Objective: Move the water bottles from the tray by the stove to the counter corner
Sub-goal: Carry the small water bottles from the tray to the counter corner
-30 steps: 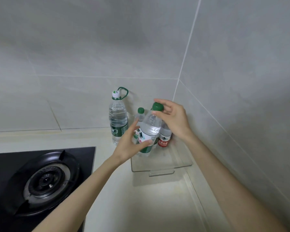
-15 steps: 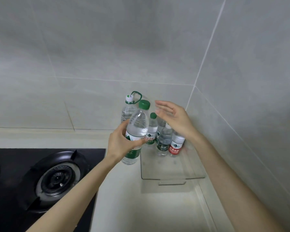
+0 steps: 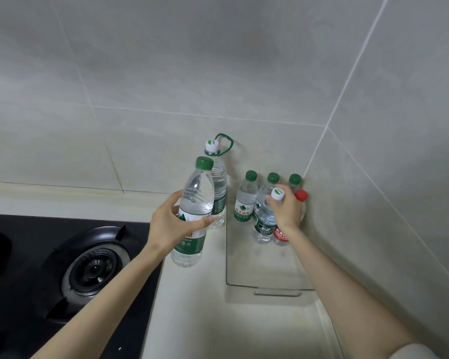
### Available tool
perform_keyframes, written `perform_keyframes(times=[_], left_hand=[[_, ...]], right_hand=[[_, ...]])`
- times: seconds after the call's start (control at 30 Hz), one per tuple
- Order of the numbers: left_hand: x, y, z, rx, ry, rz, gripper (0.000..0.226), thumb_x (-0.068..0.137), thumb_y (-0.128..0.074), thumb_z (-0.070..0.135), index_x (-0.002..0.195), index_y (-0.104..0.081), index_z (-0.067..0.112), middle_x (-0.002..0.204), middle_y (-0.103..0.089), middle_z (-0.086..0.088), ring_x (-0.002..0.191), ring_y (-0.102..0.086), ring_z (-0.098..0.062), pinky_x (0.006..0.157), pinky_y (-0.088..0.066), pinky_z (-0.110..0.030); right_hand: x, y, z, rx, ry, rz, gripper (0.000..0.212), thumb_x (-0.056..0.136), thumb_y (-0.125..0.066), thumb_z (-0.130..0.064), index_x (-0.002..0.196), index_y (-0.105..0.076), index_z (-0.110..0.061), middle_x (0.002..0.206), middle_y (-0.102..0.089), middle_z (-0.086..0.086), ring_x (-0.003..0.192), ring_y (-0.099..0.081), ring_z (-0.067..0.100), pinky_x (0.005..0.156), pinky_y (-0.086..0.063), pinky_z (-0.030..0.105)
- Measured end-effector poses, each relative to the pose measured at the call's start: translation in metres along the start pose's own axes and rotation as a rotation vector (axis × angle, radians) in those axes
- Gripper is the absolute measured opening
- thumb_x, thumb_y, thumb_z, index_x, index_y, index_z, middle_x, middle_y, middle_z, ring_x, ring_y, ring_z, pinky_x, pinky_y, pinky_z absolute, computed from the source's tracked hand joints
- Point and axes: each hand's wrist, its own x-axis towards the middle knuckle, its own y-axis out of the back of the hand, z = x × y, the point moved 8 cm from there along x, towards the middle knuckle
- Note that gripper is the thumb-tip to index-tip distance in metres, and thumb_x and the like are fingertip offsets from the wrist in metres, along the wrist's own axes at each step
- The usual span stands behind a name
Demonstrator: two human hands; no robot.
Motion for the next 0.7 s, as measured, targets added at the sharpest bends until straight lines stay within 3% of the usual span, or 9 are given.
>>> perform_keyframes(times=[0.13,0.23,0.37,0.47,0.57,0.63,0.7], left_hand=[[-0.001,0.007,-0.007,-0.019,0.05,0.012,0.082,0.036,-0.085,0.054,0.113,-0.061,0.039,0.089,-0.076,0.006,0.084,-0.072,-0.011,0.08,-0.059,-0.04],[-0.002,0.009,-0.007,-0.041,0.073,0.018,0.084,0.036,-0.086,0.052,0.114,-0.061,0.036,0.089,-0.076,0.004,0.083,-0.072,-0.013,0.08,-0.059,-0.04],[-0.004,0.011,-0.003,-0.051,0.073,0.018,0.069,0.052,-0.093,0.031,0.114,-0.062,0.034,0.088,-0.076,0.004,0.081,-0.073,-0.01,0.08,-0.059,-0.039],[-0.009,0.015,0.003,-0.054,0.061,0.025,0.075,0.043,-0.091,0.04,0.112,-0.062,0.036,0.086,-0.076,0.006,0.08,-0.073,-0.009,0.079,-0.059,-0.037],[-0.015,0.021,0.013,-0.062,0.042,0.042,0.077,0.037,-0.087,0.047,0.109,-0.062,0.037,0.084,-0.076,0.006,0.079,-0.073,-0.01,0.076,-0.059,-0.036],[-0.019,0.025,0.021,-0.058,0.025,0.053,0.074,0.041,-0.089,0.043,0.11,-0.062,0.036,0.084,-0.076,0.004,0.079,-0.073,-0.011,0.076,-0.059,-0.037],[-0.028,0.035,0.031,-0.055,0.007,0.088,0.071,0.05,-0.093,0.032,0.114,-0.062,0.033,0.086,-0.076,0.004,0.079,-0.072,-0.01,0.078,-0.059,-0.038]], right_hand=[[-0.007,-0.002,0.001,0.007,0.112,0.017,0.03,0.086,-0.069,-0.012,0.114,-0.06,-0.01,0.098,-0.067,0.007,0.086,-0.056,0.016,0.068,-0.033,0.015],[-0.006,-0.004,0.003,-0.003,0.115,-0.003,0.032,0.086,-0.07,-0.014,0.116,-0.06,-0.011,0.101,-0.069,0.007,0.09,-0.061,0.02,0.072,-0.037,0.02],[-0.008,-0.002,-0.003,-0.013,0.11,0.003,0.033,0.086,-0.07,-0.021,0.117,-0.061,-0.013,0.1,-0.071,0.008,0.092,-0.065,0.026,0.074,-0.043,0.026],[-0.012,0.011,-0.026,-0.032,0.152,0.058,0.033,0.085,-0.072,-0.025,0.116,-0.064,-0.016,0.098,-0.074,0.009,0.088,-0.067,0.026,0.067,-0.037,0.019],[-0.018,0.021,-0.06,0.036,0.248,0.075,0.033,0.082,-0.075,-0.026,0.113,-0.066,-0.021,0.098,-0.075,0.005,0.087,-0.07,0.024,0.075,-0.052,0.03],[-0.023,0.027,-0.085,0.087,0.31,0.072,0.033,0.081,-0.076,-0.026,0.112,-0.066,-0.024,0.095,-0.075,0.002,0.081,-0.069,0.022,0.076,-0.054,0.035],[-0.032,0.037,-0.115,0.131,0.349,0.059,0.033,0.081,-0.075,-0.027,0.113,-0.067,-0.028,0.095,-0.075,-0.003,0.081,-0.069,0.014,0.074,-0.052,0.028]])
